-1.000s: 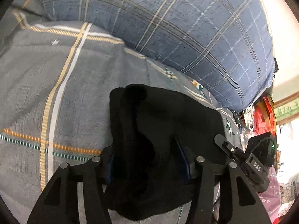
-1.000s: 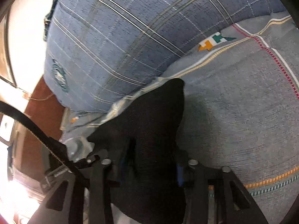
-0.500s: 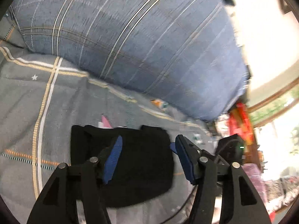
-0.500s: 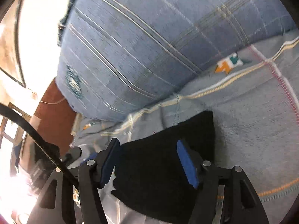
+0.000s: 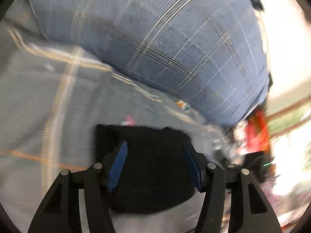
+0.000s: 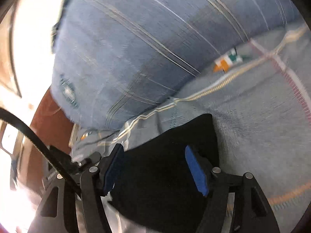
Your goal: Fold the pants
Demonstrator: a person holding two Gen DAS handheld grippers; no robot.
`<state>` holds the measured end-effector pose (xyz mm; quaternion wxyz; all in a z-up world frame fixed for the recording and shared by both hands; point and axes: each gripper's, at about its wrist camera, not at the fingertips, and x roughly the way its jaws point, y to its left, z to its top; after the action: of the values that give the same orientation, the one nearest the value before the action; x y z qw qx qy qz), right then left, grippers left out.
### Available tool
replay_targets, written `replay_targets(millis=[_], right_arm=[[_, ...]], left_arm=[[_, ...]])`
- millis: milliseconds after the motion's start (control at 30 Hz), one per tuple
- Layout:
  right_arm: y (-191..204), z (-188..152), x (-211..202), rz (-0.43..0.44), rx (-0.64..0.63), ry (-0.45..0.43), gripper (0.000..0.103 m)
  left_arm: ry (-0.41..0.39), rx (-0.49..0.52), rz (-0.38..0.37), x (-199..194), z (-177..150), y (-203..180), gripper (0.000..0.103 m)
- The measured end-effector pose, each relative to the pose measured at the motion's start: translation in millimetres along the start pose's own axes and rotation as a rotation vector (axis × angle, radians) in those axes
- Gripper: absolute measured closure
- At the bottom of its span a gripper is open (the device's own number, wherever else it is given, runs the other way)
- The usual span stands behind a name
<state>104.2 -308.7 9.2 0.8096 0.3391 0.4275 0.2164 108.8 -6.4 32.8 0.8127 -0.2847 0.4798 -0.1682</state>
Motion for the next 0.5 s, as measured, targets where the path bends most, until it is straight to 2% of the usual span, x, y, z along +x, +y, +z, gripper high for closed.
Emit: replay_targets(millis=[100,200,300,333,367,400,433,500], right_arm=[[17,-41,-32,-0.045,-0.119,0.017,0.031],[15,-88,-42,-0.092,-0.178,0.067,0.031],[11,-133,-35,-0.167,-0.234,0.124,0.034],[11,-145,-29,-0.184,-0.248,0.143,0.043],[10,-154,-25,-0.201,-0.262,0.154,0.057],[14,-162,-23,-0.240,-0.300,0.140,0.061],[19,-168,-21,-0.271,-0.337,0.122,0.066],[24,-178,-19,-0.278,-0.367,0.149,0.079]], left_arm=[[-0.054,0.126,0.225,-34,-36,13,0.039],[-0.033,0.150,0.376,-40,-69,42,0.039],[0.000,0.143,0.493,-32,-91,71,0.039],[0.013,0.143,0.527,-29,-94,80,0.041],[0.027,0.143,0.555,-27,-99,85,0.050],[-0.004,0.182,0.578,-30,-106,85,0.050],[0.002,0.210,0.612,-32,-112,85,0.055],[0.012,0.245,0.640,-35,-123,82,0.059]])
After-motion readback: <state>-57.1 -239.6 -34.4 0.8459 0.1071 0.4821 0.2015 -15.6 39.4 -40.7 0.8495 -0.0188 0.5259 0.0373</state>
